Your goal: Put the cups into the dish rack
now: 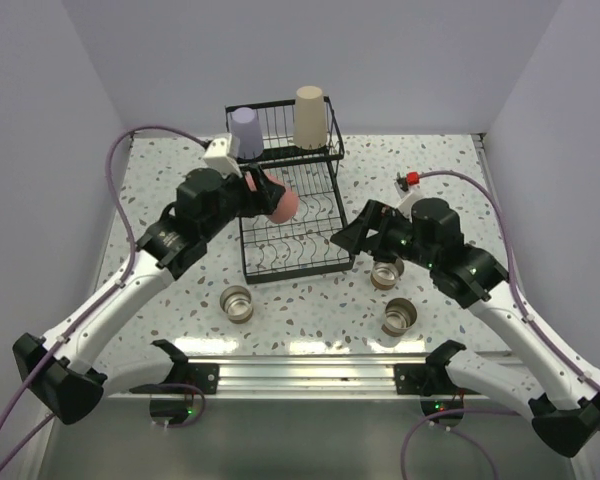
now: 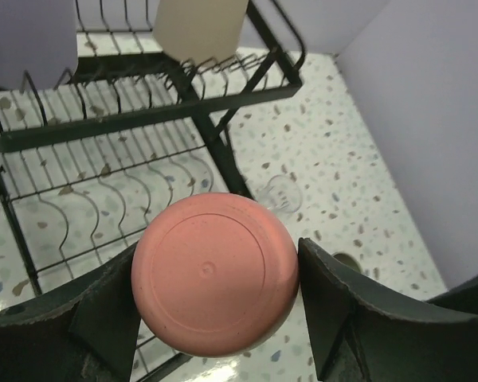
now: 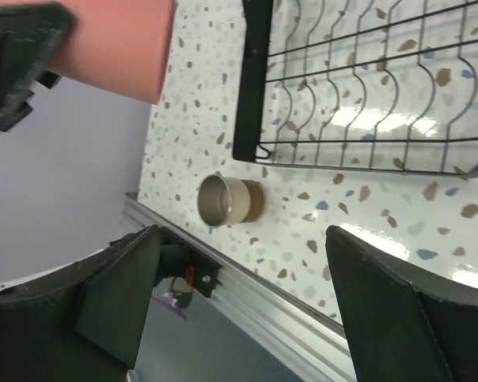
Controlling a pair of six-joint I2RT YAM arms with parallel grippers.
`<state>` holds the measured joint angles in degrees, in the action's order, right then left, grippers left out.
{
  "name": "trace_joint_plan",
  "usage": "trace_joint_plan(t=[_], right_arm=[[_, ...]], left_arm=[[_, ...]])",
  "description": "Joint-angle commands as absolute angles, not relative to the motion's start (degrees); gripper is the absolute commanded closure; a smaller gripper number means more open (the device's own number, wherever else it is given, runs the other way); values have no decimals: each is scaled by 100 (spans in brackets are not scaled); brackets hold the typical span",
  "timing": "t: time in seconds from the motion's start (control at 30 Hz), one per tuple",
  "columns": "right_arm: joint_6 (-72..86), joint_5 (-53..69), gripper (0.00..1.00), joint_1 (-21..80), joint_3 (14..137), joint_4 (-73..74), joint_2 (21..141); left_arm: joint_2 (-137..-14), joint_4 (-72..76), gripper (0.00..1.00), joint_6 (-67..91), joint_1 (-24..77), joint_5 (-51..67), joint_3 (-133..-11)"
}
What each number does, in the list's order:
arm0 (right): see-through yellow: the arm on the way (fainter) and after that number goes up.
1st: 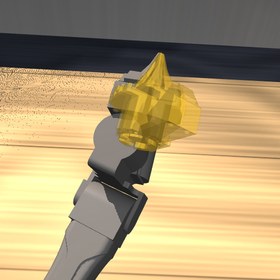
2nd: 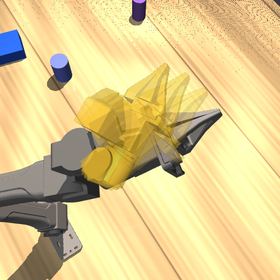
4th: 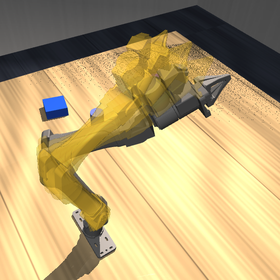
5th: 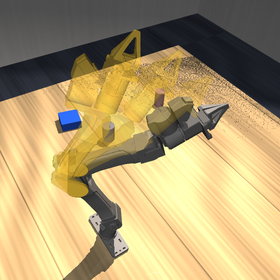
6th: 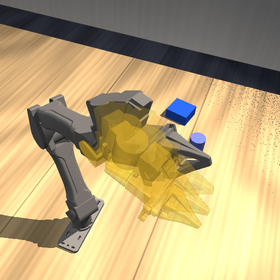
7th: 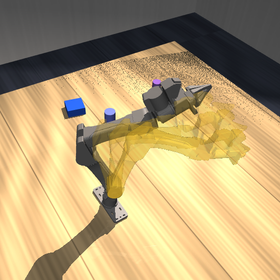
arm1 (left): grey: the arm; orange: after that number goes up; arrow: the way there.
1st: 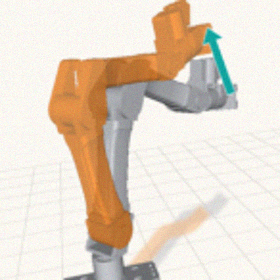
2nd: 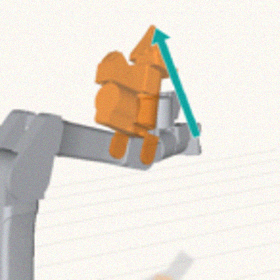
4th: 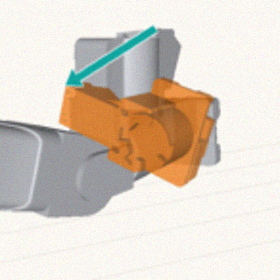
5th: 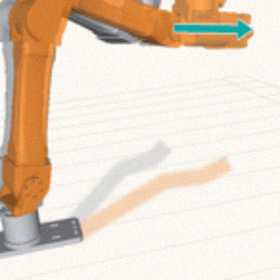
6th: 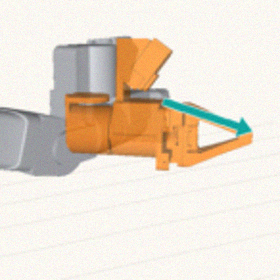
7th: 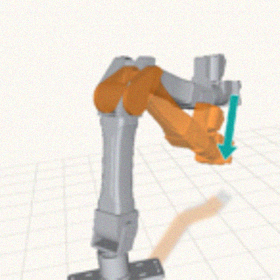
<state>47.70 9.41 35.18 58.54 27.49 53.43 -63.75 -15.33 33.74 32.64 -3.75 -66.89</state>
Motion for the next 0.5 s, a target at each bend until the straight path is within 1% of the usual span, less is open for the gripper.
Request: trace_joint_plan(t=[0.0, 0.03, 0.13, 0.23, 0.4, 0.47], right_arm=[[4333, 537, 12, 3498, 5915, 3410, 5133], [4316, 493, 12, 3498, 5932, 3506, 5081], [4271, 352, 12, 3498, 5959, 3699, 4870], [4271, 264, 13, 3498, 5924, 3875, 4676], [4333, 220, 13, 3498, 5784, 4086, 4386], [4351, 220, 13, 3507, 5748, 4148, 4342]], left_arm=[[-6504, -1214, 100, 2637, 3673, -1598, -6224], [-6530, -1082, 100, 2593, 3726, -1982, -6101], [-6635, -276, 100, 2523, 3849, -2617, -5617], [-6723, 673, 100, 2268, 3937, -3039, -5081], [-7250, 1677, 100, 1777, 3999, -3471, -4615], [-7443, 2309, 100, 1688, 4008, -3551, -4430]])
